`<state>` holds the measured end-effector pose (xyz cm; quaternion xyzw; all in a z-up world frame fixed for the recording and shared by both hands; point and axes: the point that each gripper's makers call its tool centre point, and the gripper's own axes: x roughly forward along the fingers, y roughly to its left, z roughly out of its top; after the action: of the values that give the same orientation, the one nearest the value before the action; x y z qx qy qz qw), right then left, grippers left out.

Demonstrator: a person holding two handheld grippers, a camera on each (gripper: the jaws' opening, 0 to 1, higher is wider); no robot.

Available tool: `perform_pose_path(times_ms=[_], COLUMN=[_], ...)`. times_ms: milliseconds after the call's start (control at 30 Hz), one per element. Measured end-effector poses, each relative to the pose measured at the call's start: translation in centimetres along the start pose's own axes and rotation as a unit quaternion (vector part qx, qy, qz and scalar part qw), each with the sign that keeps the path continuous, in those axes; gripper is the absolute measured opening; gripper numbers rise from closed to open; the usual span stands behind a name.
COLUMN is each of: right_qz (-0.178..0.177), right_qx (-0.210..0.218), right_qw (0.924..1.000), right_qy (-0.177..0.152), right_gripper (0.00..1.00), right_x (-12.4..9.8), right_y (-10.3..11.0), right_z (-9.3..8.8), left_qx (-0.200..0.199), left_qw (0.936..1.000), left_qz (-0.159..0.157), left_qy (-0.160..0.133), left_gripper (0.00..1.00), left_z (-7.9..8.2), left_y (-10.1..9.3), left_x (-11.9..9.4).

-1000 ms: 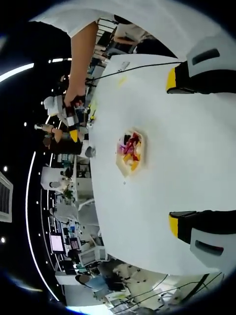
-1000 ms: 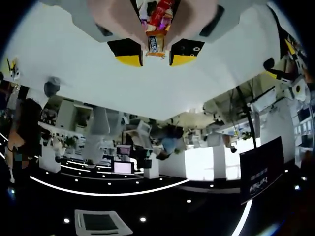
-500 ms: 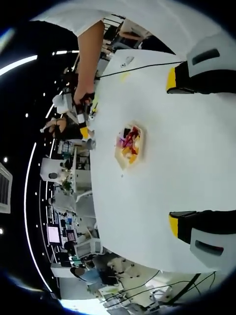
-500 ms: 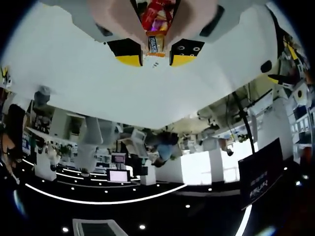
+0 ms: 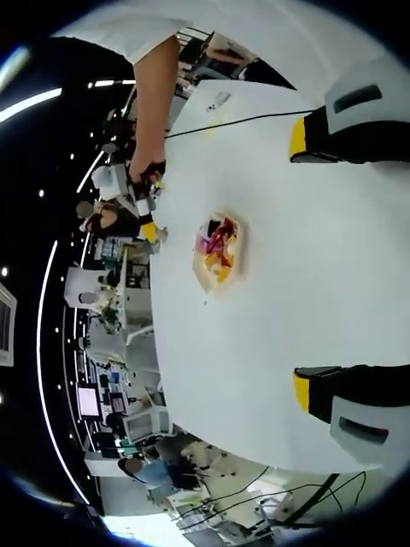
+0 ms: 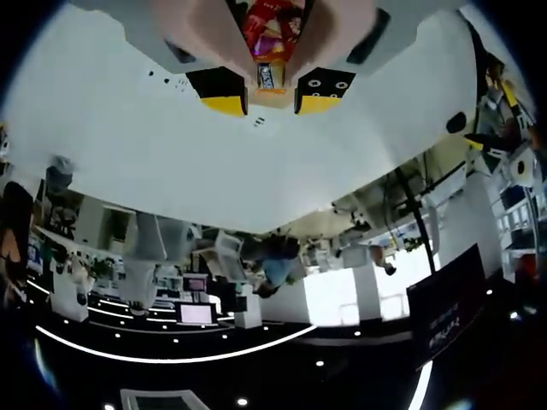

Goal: Place the target food into the container with the food tongs after gripping and lifting it, then release it inside without dropping or visibly crushing the food.

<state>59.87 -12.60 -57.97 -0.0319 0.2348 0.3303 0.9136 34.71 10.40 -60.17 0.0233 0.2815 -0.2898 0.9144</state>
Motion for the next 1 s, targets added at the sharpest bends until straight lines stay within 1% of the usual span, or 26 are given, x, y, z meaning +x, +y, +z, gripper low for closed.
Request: perform_pose_path(times_ms=[133, 300, 367, 533, 633, 767, 1000], right_qz=[0.004, 0.017, 0.019, 0.033, 0.037, 0.04, 0.043], right_qx=[-0.001, 0.005, 0.003, 0.009, 0.002, 0.0, -0.003], right_qw=[1.0, 0.9998, 0.9998, 0.9993, 0.9991, 0.9991, 0.999], right_qy=[0.005, 0.01, 0.01, 0.016, 0.019, 0.015, 0.008], right_gripper=[0.2, 0.2, 0.19, 0.19, 0.19, 0.19, 0.19], right_x=[0.4, 1.2, 1.4, 2.0, 2.2, 2.3, 2.1], right_y=[0.2, 0.3, 0.4, 1.0, 1.4, 1.7, 1.9], right_z=[-0.4, -1.0, -1.1, -1.4, -1.6, -1.4, -0.4], left_qx=[-0.001, -0.009, -0.013, -0.021, -0.027, -0.029, -0.031], left_qw=[1.0, 0.9994, 0.9992, 0.998, 0.9974, 0.9971, 0.9967], left_qz=[0.004, 0.032, 0.037, 0.057, 0.065, 0.069, 0.074], left_qy=[0.002, -0.01, -0.011, -0.013, -0.013, -0.009, -0.013], left_gripper=[0.99, 0.99, 0.99, 0.99, 0.99, 0.99, 0.99], left_z=[0.0, 0.4, 0.4, 0.1, -0.2, -0.4, -0.3], left_y=[-0.1, 0.2, 0.1, 0.2, 0.2, 0.1, -0.1], left_x=[-0.3, -1.1, -1.3, -2.0, -2.3, -2.4, -2.7])
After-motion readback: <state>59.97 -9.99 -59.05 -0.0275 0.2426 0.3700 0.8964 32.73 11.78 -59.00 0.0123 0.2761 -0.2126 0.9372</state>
